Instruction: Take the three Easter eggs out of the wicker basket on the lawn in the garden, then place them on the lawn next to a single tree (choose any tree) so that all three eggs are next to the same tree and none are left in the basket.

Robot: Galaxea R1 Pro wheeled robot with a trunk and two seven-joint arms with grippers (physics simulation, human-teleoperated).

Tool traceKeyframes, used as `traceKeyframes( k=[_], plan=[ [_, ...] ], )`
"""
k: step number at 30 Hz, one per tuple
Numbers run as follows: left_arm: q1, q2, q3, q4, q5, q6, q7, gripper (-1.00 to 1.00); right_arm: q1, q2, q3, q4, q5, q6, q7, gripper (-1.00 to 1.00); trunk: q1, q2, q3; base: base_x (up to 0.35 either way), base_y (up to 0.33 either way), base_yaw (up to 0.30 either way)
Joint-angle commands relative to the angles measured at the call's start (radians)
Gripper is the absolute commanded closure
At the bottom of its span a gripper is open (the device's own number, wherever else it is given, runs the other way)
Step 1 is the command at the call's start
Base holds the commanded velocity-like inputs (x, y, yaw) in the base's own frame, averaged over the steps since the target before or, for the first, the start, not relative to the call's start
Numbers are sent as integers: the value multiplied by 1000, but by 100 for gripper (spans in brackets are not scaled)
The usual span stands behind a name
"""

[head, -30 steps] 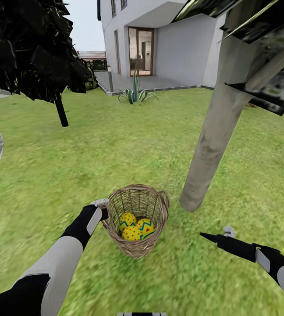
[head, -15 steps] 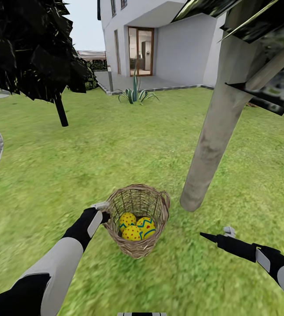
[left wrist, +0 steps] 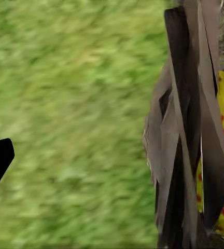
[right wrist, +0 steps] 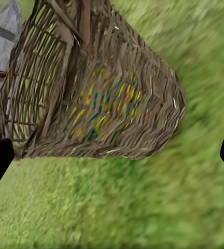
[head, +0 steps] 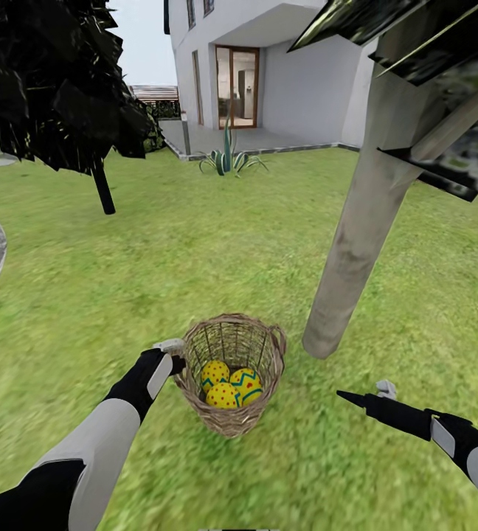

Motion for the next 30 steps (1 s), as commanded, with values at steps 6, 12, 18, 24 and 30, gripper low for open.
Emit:
traceKeyframes(
  k=[6, 12, 18, 24, 30],
  plan=[
    [0, 0, 3, -2, 11, 2, 7, -100, 0, 1, 0, 0, -5, 10, 2, -100, -23, 42, 18, 0, 0, 0],
    [0, 1, 4, -3, 11, 2, 7, -100, 0, 1, 0, 0, -5, 10, 2, -100, -46, 84, 37, 0, 0, 0],
    [0, 1, 6, -25, 12, 2, 8, -100, 0, 1, 0, 0, -5, 10, 2, -100, -69, 126, 56, 0, 0, 0],
    [0, 2, 24, -31, 12, 3, 8, -100, 0, 0, 0, 0, -5, 10, 2, -100, -92, 168, 74, 0, 0, 0],
    [0, 2, 40, -35, 12, 4, 8, -100, 0, 0, 1, 0, -3, 10, 8, -100, -115, 210, 93, 0, 0, 0]
  ],
)
